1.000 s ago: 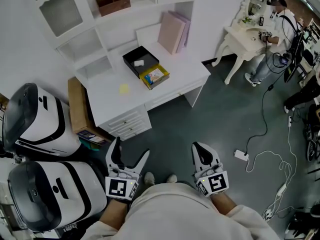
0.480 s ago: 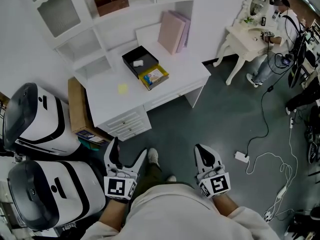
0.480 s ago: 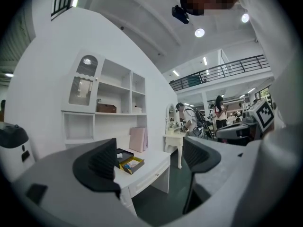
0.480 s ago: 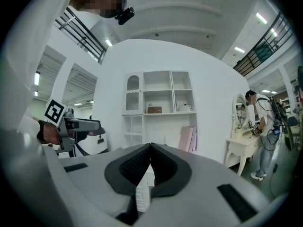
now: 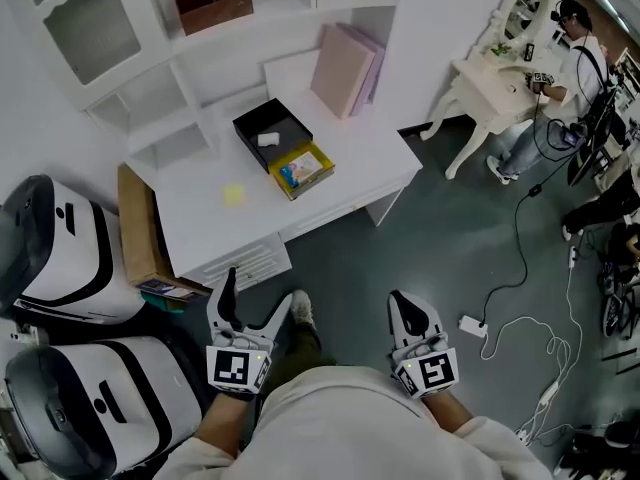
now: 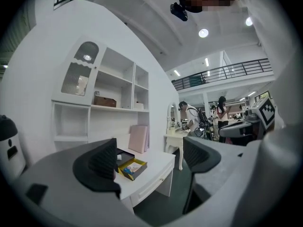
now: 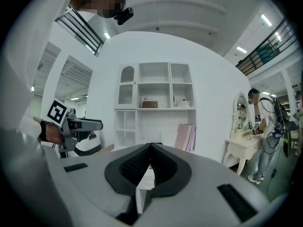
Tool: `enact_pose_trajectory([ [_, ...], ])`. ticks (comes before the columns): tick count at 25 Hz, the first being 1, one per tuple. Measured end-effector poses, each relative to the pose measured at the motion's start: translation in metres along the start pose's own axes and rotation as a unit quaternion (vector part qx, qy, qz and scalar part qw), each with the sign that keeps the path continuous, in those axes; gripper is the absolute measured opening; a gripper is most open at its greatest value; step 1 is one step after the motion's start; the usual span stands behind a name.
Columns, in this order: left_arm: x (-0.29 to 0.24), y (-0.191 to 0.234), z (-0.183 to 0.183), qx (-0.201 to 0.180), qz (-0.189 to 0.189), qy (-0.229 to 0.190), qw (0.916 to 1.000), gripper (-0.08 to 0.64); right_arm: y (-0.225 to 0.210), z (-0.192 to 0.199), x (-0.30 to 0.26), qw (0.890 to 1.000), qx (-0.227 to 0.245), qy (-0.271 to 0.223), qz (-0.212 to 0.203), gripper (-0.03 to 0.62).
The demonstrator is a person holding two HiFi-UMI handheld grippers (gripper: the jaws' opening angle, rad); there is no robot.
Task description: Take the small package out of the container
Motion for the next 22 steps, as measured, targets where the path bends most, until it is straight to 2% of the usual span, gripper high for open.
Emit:
enact_pose_trajectory([
  [12,-0.140,0.089,0.016,0.009,0.029,0.022,0.9993,0.439,-0.047,-0.009,-0.165,1.000,0.001,0.000,0.015,0.025],
  [18,-0.188,0.125,0.022,0.007,0.045,0.036,0.9983,0.439,-0.064,-0.011,-0.220,0.999,-0.005,-0.002,0.032,0.025],
  [22,-0.210,0.139,0.033,0.001,0.052,0.052,0.9973,0.439,-0.069,-0.003,-0.238,0.999,-0.009,0.006,0.035,0.025],
])
Point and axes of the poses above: the fingertips, and each gripper's own axes: x backward along the fingers, y to its left, z out of its underside, the point moved 2 cm from there along x, backward along the fingers, and after that the axes turned 8 degrees about -y, right-handed, at the moved point
